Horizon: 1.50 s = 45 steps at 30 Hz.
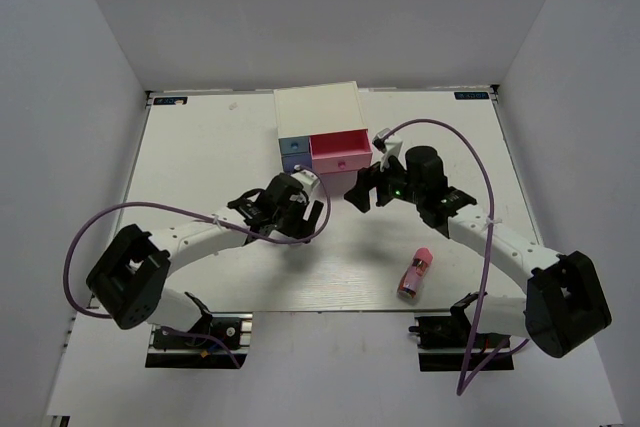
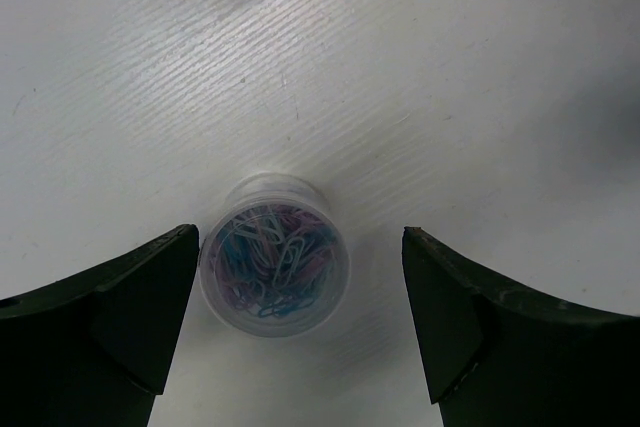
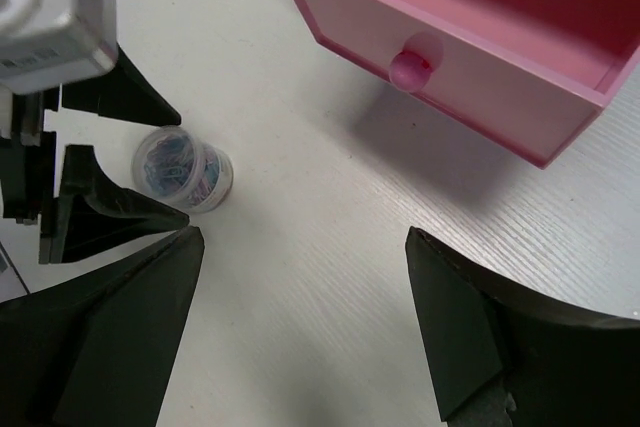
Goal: Sort the stationery into containers
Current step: Grab a piece of stationery with the left arm, then pass the stationery from the left arm to the right
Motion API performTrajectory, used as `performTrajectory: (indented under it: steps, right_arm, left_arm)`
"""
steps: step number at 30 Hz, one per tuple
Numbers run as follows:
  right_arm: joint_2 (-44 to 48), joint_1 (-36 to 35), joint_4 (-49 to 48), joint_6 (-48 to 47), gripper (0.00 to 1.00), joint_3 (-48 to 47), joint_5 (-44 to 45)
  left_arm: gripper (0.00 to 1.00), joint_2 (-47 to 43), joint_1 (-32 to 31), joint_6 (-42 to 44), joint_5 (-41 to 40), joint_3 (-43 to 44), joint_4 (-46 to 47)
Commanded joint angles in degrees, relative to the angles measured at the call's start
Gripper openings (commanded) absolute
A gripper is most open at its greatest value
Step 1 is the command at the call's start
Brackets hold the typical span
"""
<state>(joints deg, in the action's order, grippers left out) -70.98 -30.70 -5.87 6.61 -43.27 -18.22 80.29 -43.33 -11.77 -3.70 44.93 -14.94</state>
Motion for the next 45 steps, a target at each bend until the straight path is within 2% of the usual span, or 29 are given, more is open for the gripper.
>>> performTrajectory:
  steps: [1,7,10,13,17,19,20,22,23,24,28,32,38,45]
  right_arm:
    - [-0.2,0.8,-1.8,0.1,0.88,-1.6,-1.1]
    - [-0.7,1.4,-1.4,0.7,0.88,-1.8,-1.6]
    - [-1.2,1.8,-1.3,0.6,0.88,-1.8,-1.7]
    - [-1.3,2.1,-1.1,0.3,0.86,-2.0,-2.4]
    - [-2.7,2.9,0.2,0.5,0.83,-3.1,-6.8]
    - [-4.1,2.9,1.4,0.8,0.80,-4.1,-11.3]
    - [-4.3,3.2,2.0,1.6,0.80,-4.4,-12.4]
    - [-5.7,3.4,3.1,2.3,0.90,-5.7,-17.9]
    - [-5.9,3.4,3.6,3.6,0.90,-6.2,-19.0]
    - [-6.4,3.4,3.9,4.1,0.90,-7.4,-24.3]
    - [-8.9,3.1,5.8,9.6,0.90,-13.4,-32.0]
    - [-12.2,2.9,8.9,13.8,0.90,-16.1,-35.6]
    - [-16.1,3.1,12.0,15.1,0.90,-19.3,-38.6]
    - [-18.6,2.9,15.7,14.4,0.90,-22.6,-36.8]
  left_arm:
    - [0.93,2.1,-1.3,0.8,-3.8,2.3,-4.1]
    - [0.87,3.4,-1.8,0.8,-5.8,2.3,-5.6]
    - [0.78,2.6,-2.4,0.2,-6.3,1.7,-5.6]
    - [0.66,-1.1,-2.4,-1.0,-5.7,1.1,-4.0]
    - [0.42,-6.7,-2.4,-3.5,-2.9,-0.2,0.4]
    - [0.37,-9.1,-2.4,-4.3,-1.1,-1.8,2.8]
    - [0.37,-10.2,-2.4,-4.9,-0.2,-2.3,5.1]
    - [0.36,-13.4,-2.4,-4.9,2.8,-4.1,7.7]
    - [0.36,-14.4,-2.4,-4.9,3.7,-5.6,10.4]
    - [0.36,-15.9,-2.4,-4.9,5.1,-6.2,11.5]
    - [0.36,-16.5,-2.4,-3.7,6.6,-7.5,13.1]
    - [0.37,-15.3,-2.4,-0.5,6.6,-5.5,12.6]
    - [0.37,-14.7,-2.4,2.8,3.3,-3.7,13.1]
    - [0.37,-15.3,-2.4,3.9,0.7,-2.6,15.4]
